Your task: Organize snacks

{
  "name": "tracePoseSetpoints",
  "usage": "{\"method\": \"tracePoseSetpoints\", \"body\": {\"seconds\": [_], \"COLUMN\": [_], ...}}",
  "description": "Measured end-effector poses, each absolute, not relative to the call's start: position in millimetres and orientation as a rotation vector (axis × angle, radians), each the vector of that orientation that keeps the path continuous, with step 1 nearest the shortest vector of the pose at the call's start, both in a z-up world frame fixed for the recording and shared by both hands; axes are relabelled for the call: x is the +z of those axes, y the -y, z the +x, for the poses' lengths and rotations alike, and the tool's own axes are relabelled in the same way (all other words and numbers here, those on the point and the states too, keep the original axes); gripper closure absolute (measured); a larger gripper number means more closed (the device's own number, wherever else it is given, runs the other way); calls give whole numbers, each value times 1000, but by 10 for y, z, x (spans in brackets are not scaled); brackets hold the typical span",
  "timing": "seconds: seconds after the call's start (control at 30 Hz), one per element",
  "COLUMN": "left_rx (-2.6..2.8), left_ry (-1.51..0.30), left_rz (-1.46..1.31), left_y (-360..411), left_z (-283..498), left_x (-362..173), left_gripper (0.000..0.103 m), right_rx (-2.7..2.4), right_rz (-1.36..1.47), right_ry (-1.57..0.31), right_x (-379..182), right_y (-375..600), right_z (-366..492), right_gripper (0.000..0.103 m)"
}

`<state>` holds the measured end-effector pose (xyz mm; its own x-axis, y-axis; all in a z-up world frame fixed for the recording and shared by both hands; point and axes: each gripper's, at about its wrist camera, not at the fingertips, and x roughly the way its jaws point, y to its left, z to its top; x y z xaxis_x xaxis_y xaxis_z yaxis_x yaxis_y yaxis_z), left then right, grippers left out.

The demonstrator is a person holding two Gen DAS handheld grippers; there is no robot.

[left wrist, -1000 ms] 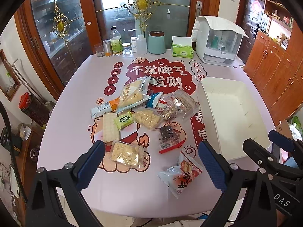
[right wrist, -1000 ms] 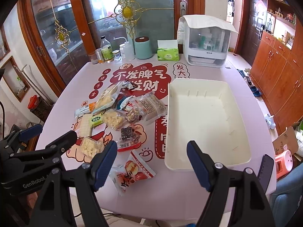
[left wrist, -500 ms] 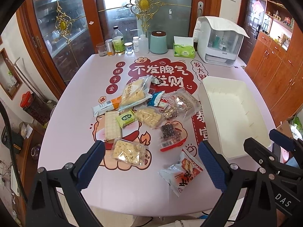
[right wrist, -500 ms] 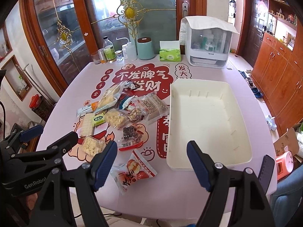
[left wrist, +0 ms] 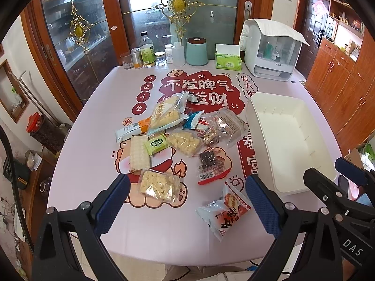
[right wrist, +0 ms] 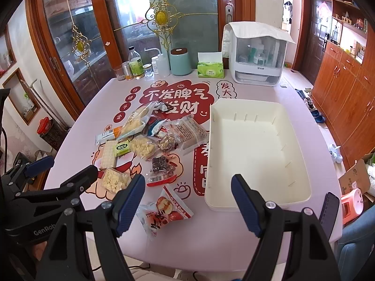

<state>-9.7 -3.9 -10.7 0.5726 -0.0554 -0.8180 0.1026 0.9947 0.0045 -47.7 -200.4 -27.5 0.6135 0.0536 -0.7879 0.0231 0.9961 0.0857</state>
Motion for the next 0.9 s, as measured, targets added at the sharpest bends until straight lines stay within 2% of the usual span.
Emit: {"method": "tracePoseSetpoints", "body": {"seconds": [0.9], "left_rx": [-98], "left_ry": [-946], "left_rz": [42], "left_y": [17], "left_z": [-30], "left_x": [-119], "left_gripper": [4], "right_rx": [16], "right_rz": [67], "right_ry": [-887], "right_x": [-268], "right_y": [1983], "right_z": [-420], "right_gripper": [27]}}
